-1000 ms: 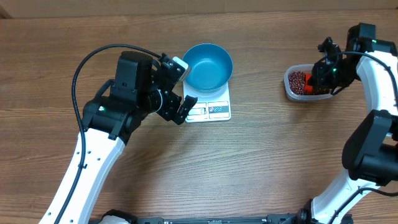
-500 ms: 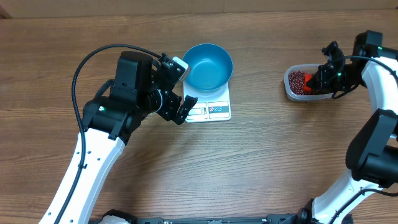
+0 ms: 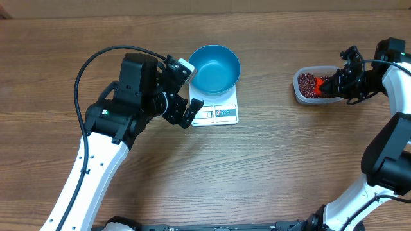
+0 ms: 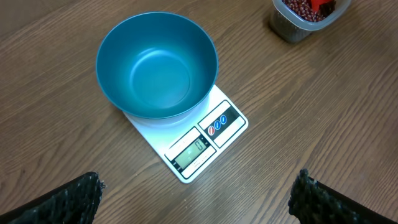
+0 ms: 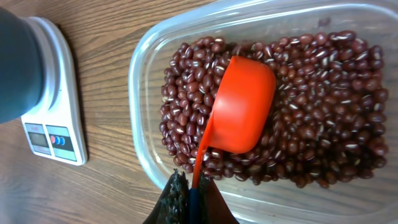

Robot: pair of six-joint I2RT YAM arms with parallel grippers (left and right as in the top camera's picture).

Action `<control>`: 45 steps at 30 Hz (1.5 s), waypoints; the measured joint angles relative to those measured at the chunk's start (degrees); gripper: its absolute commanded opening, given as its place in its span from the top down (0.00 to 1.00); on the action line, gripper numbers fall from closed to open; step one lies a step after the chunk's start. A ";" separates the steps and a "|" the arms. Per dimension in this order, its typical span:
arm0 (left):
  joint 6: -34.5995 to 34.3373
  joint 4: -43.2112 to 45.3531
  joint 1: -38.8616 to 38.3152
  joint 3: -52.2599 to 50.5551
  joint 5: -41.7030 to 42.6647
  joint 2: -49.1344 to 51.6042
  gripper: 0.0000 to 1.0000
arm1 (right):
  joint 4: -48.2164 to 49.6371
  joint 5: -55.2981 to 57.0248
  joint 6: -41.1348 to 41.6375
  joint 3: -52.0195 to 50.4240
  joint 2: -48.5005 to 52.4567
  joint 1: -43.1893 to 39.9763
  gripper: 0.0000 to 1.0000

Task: Scoop item into bowl and weigh 150g on scale
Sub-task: 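Drag the red scoop through the beans with right gripper to fill it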

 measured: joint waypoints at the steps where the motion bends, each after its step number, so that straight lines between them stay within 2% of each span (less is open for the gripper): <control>1: 0.00 0.00 0.00 0.00 -0.02 0.00 0.00 | -0.02 -0.22 -0.04 -0.02 0.00 0.00 0.96; 22: 0.00 0.00 0.00 0.00 0.00 0.02 0.00 | -0.70 -1.70 0.00 -0.17 0.00 -0.48 0.96; 32: 0.00 0.00 0.00 0.00 0.00 0.02 0.00 | -1.79 -7.34 -0.17 -0.61 0.44 -5.18 0.96; 45: 0.00 0.00 0.00 0.00 0.00 0.00 0.01 | -2.43 -11.87 -2.21 -0.66 0.74 -5.86 0.96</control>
